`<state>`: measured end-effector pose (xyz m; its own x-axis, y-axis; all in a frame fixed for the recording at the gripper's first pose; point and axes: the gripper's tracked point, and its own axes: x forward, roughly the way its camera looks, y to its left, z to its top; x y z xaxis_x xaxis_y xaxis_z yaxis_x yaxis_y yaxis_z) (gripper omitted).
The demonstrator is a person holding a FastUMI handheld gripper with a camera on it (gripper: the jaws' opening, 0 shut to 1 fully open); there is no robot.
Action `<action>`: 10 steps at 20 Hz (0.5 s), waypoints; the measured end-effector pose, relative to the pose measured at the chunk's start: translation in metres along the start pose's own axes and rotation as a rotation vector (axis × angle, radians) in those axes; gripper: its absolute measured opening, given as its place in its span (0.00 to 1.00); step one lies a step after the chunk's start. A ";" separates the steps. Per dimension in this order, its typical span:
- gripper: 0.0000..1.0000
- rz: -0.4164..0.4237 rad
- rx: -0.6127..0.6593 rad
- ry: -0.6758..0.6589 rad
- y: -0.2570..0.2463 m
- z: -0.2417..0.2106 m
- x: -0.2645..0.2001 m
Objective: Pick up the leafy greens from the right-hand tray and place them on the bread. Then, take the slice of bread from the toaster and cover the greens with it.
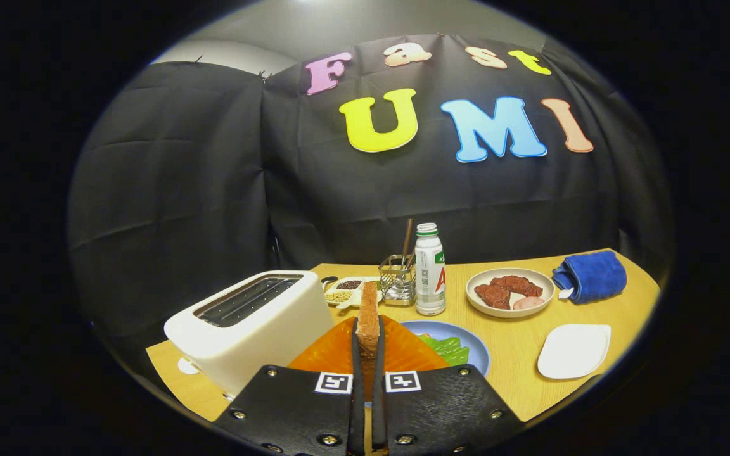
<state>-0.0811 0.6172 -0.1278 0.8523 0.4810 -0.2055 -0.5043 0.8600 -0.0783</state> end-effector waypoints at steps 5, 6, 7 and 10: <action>0.05 0.003 0.027 0.001 -0.003 -0.009 0.013; 0.05 0.013 0.040 0.004 -0.002 -0.011 0.014; 0.05 0.019 0.047 0.007 -0.002 -0.012 0.015; 0.05 0.034 0.040 0.001 0.002 -0.013 0.016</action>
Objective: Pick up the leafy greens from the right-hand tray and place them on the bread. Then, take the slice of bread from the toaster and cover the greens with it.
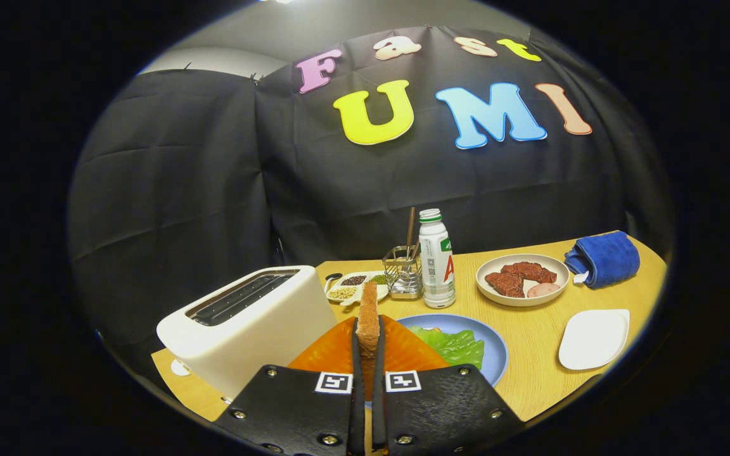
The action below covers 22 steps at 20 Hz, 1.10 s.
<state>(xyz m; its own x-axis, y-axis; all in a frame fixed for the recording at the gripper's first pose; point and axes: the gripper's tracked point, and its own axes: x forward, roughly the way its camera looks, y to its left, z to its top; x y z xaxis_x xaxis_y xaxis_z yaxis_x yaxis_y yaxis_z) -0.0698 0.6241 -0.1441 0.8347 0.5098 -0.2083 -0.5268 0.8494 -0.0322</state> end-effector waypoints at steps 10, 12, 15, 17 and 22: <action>0.09 -0.020 0.051 0.051 -0.026 -0.016 0.014; 0.14 -0.061 0.035 0.060 -0.038 -0.019 0.014; 0.26 -0.101 0.030 0.075 -0.053 -0.021 0.015; 0.30 -0.121 0.027 0.077 -0.062 -0.022 0.015; 0.30 -0.142 0.047 0.054 -0.075 -0.014 0.011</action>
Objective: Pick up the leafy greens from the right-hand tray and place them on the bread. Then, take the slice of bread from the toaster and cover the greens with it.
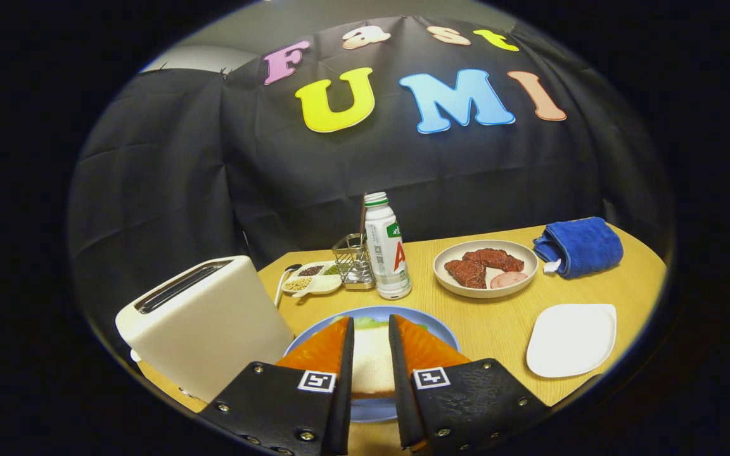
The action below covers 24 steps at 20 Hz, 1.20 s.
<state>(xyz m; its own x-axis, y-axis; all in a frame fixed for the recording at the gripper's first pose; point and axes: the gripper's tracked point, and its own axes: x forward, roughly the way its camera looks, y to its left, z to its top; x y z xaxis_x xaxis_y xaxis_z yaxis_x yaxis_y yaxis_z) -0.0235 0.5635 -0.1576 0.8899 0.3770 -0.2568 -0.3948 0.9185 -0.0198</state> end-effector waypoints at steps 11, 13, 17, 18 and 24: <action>0.30 -0.079 -0.122 -0.115 -0.048 0.037 -0.044; 0.30 -0.086 -0.150 -0.137 -0.057 0.042 -0.057; 0.42 -0.078 -0.167 -0.160 -0.078 0.048 -0.083; 0.48 -0.078 -0.168 -0.159 -0.085 0.048 -0.089; 0.98 0.000 -0.215 -0.208 -0.112 0.052 -0.121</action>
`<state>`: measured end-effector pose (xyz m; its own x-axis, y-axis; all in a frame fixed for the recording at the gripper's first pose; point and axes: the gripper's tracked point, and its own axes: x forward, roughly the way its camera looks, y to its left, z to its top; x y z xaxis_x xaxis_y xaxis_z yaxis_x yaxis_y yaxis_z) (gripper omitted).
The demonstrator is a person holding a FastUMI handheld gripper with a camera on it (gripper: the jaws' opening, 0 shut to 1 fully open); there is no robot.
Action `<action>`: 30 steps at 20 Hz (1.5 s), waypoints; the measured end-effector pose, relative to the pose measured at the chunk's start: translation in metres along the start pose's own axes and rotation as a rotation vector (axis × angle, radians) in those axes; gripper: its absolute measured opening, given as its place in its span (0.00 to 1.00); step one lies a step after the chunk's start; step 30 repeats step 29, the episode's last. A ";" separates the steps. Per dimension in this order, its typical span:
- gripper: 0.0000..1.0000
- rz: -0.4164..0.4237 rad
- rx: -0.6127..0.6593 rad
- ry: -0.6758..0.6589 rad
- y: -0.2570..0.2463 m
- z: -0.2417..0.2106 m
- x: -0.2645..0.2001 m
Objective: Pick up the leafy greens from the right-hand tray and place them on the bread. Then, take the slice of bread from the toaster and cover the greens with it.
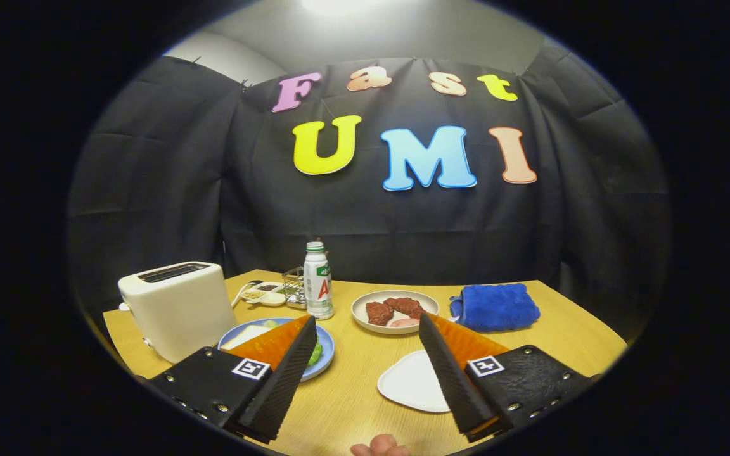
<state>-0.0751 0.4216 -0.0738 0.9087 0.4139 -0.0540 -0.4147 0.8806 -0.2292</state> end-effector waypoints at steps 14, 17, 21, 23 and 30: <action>0.98 -0.013 -0.089 -0.139 -0.119 0.041 -0.069; 0.98 -0.040 -0.035 -0.150 -0.163 0.041 -0.079; 0.98 -0.108 0.015 -0.151 -0.233 0.032 -0.091; 0.98 -0.132 0.024 -0.141 -0.265 0.024 -0.099; 0.98 -0.207 0.054 -0.128 -0.338 0.003 -0.120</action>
